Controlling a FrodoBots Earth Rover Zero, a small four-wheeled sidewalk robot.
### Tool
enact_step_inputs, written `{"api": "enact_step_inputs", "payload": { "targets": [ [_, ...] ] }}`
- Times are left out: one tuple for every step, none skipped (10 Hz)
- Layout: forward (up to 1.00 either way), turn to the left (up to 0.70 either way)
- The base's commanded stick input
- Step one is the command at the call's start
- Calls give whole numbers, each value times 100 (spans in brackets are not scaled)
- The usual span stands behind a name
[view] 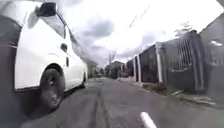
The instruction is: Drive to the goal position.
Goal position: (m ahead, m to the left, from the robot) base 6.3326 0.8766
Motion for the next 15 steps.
{"api": "enact_step_inputs", "payload": {
  "targets": [
    [85, -4],
    [85, -19],
    [85, -30],
    [85, -20],
    [85, -2],
    [85, 0],
    [85, 0],
    [85, 0],
    [85, 0],
    [85, 0],
    [85, 0],
    [85, 0],
    [85, 0],
    [85, 0],
    [85, 0]
  ]
}}
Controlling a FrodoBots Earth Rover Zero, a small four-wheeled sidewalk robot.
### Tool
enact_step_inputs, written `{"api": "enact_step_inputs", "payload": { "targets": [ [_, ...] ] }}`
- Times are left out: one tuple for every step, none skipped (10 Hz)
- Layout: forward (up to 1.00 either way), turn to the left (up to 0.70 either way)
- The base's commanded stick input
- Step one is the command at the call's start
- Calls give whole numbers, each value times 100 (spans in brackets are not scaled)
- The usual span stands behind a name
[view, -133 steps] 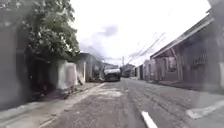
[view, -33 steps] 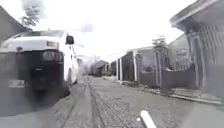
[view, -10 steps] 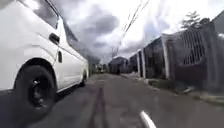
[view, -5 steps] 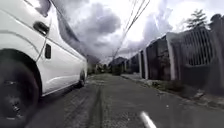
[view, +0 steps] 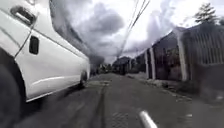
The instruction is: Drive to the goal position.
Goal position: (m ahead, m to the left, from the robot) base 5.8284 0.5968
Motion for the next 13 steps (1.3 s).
{"api": "enact_step_inputs", "payload": {
  "targets": [
    [85, 0],
    [85, 0],
    [85, 0],
    [85, 0],
    [85, 0],
    [85, -1],
    [85, -25],
    [85, -34],
    [85, -34],
    [85, -34],
    [85, -34],
    [85, -34],
    [85, -24]
  ]
}}
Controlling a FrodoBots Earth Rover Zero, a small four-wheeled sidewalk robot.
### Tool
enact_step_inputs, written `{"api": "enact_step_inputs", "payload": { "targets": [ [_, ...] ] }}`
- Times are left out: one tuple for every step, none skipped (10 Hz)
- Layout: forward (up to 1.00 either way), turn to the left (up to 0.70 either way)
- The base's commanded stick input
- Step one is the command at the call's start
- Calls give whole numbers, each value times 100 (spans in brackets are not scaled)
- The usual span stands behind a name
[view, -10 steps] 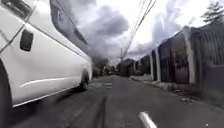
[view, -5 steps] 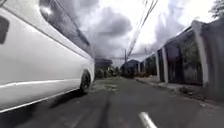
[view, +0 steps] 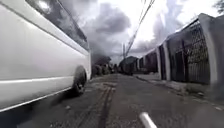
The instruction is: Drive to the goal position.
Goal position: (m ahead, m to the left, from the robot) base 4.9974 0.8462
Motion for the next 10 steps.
{"api": "enact_step_inputs", "payload": {
  "targets": [
    [85, 0],
    [85, 0],
    [85, 0],
    [85, 0],
    [85, -13],
    [85, -29],
    [85, -34],
    [85, -32],
    [85, -29],
    [85, -25]
  ]
}}
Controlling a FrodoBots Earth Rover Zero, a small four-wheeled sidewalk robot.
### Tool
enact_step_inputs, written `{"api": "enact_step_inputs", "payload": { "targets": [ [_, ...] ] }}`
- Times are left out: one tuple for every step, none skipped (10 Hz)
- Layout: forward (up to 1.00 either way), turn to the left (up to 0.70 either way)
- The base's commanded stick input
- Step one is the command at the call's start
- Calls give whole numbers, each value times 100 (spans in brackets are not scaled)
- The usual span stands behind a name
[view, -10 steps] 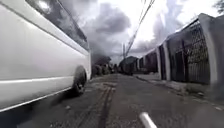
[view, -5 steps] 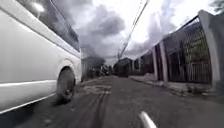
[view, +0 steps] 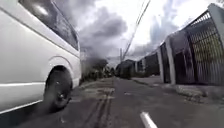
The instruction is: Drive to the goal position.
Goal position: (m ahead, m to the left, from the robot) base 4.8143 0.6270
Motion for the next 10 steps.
{"api": "enact_step_inputs", "payload": {
  "targets": [
    [85, -21],
    [85, -17],
    [85, -14],
    [85, -10],
    [85, -6],
    [85, -2],
    [85, 0],
    [85, 0],
    [85, 0],
    [85, 0]
  ]
}}
